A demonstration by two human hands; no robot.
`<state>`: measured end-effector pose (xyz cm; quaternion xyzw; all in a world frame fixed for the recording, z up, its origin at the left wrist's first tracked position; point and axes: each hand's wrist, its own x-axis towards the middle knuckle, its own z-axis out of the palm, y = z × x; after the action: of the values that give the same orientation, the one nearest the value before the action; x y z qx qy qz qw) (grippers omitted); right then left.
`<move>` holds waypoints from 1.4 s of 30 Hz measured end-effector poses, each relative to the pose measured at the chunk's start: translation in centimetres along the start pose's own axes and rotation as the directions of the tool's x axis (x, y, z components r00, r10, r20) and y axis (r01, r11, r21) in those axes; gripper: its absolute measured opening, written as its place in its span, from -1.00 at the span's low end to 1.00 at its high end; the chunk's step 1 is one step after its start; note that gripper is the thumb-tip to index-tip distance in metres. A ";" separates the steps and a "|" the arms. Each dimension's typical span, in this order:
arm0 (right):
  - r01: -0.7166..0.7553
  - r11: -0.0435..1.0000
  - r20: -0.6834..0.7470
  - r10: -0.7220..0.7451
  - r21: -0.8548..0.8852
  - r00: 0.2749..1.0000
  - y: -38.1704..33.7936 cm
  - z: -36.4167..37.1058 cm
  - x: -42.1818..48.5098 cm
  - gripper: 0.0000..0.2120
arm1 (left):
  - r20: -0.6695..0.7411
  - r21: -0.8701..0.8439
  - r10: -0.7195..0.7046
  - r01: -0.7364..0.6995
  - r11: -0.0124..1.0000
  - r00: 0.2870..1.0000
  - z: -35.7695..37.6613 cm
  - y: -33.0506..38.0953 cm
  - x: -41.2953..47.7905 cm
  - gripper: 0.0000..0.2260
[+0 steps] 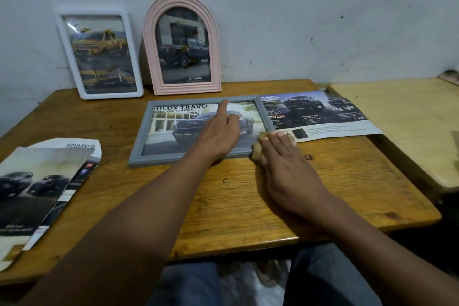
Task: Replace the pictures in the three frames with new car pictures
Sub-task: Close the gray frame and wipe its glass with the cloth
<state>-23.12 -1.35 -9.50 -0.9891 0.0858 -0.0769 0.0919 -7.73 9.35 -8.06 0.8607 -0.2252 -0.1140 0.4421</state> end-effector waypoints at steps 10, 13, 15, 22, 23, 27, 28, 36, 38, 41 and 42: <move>0.148 0.871 -0.187 -0.066 0.468 0.980 -3.5 -2.6 1.8 -0.63 | -0.168 -0.433 -0.126 0.042 0.900 0.978 -2.9 0.4 -0.5 -0.46; 0.032 0.855 -0.356 0.181 0.517 0.917 -0.4 -4.2 4.6 -0.66 | -0.204 -0.180 0.072 -0.110 0.978 0.976 -3.3 -0.1 -2.4 -0.57; -0.033 0.864 -0.306 0.213 0.502 0.928 1.0 -4.2 6.7 -0.65 | -0.022 0.093 0.191 -0.189 0.978 0.981 -2.4 -0.7 -4.2 -0.47; -0.068 0.972 -0.076 0.088 0.227 0.993 2.8 0.8 9.4 -0.48 | 0.318 0.584 0.361 -0.481 0.654 0.877 -0.2 -2.5 -6.2 -0.40; -0.067 0.976 -0.068 0.083 0.206 0.994 2.9 1.3 9.2 -0.49 | 0.336 0.598 0.350 -0.485 0.638 0.874 -0.4 -2.5 -6.1 -0.43; -0.059 0.982 -0.067 0.071 0.177 0.995 2.8 1.4 8.8 -0.47 | 0.322 0.640 0.314 -0.450 0.623 0.893 -1.9 -2.9 -6.7 -0.50; -0.055 0.984 -0.059 0.067 0.172 0.996 2.8 1.3 8.8 -0.47 | 0.305 0.651 0.299 -0.427 0.627 0.904 -2.5 -3.1 -7.1 -0.50; -0.008 0.983 -0.037 0.015 0.182 0.999 2.9 1.1 8.8 -0.49 | 0.088 0.700 0.218 -0.216 0.680 0.972 -7.4 -6.3 -9.7 -0.54; -0.012 0.986 -0.034 0.018 0.168 0.999 2.7 1.0 8.8 -0.49 | 0.016 0.705 0.215 -0.163 0.690 0.977 -8.3 -6.9 -10.2 -0.57; -0.020 0.987 -0.020 0.024 0.161 1.000 2.6 1.0 8.8 -0.47 | -0.050 0.727 0.193 -0.097 0.680 0.980 -9.1 -6.9 -10.7 -0.53; -0.021 0.987 -0.021 0.024 0.160 0.999 2.6 1.0 8.8 -0.47 | -0.057 0.726 0.196 -0.095 0.681 0.979 -9.0 -6.7 -10.9 -0.48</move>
<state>-14.81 -5.28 -9.80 -0.9765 0.0915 -0.0939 0.1708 -11.71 24.47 -8.25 0.9496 -0.2903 0.0751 0.0911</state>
